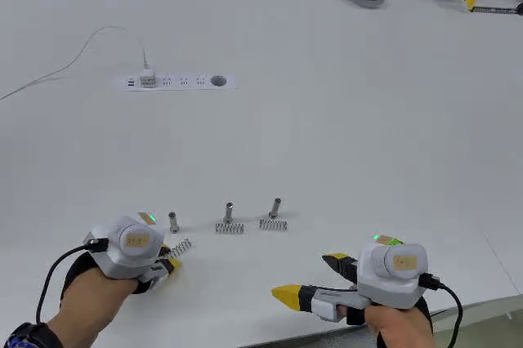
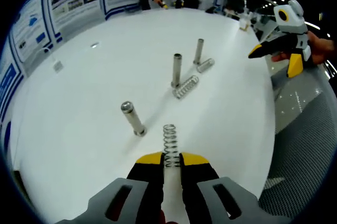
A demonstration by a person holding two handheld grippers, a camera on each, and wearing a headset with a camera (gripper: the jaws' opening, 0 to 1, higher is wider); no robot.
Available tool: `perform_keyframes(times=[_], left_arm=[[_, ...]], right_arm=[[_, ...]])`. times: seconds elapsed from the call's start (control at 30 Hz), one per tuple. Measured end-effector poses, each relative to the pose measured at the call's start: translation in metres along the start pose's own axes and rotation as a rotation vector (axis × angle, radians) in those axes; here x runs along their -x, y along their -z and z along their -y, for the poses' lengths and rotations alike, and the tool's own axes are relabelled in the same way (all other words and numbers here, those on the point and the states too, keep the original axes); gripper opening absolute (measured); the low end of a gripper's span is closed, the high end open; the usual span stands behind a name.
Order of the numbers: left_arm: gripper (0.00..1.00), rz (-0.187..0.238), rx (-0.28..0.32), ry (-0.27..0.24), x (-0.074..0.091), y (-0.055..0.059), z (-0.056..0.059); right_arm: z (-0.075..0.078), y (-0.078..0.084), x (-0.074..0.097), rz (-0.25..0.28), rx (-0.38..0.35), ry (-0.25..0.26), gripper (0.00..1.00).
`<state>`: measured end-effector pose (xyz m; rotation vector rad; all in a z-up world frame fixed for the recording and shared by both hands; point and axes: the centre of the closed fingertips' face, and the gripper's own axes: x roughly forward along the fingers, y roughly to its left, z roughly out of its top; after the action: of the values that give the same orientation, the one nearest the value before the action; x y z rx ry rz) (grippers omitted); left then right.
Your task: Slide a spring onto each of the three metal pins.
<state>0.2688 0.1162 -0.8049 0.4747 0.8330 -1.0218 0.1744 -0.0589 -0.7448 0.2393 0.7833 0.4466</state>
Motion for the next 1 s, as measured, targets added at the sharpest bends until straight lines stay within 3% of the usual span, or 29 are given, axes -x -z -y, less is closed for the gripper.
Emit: perform_keyframes(times=[0.57,0.87,1.0], left_arm=[[0.10,0.031,0.061,0.020,0.012,-0.002,0.008],[0.10,0.051,0.060,0.019,0.031,-0.002,0.009],[0.10,0.083,0.099,0.004,0.042,-0.004,0.007]], right_arm=[[-0.008,0.003,-0.003,-0.007,-0.004,-0.023,0.80],[-0.008,0.002,-0.004,-0.005,-0.006,-0.030,0.80],[-0.010,0.001,-0.004,0.000,-0.012,-0.036,0.80]])
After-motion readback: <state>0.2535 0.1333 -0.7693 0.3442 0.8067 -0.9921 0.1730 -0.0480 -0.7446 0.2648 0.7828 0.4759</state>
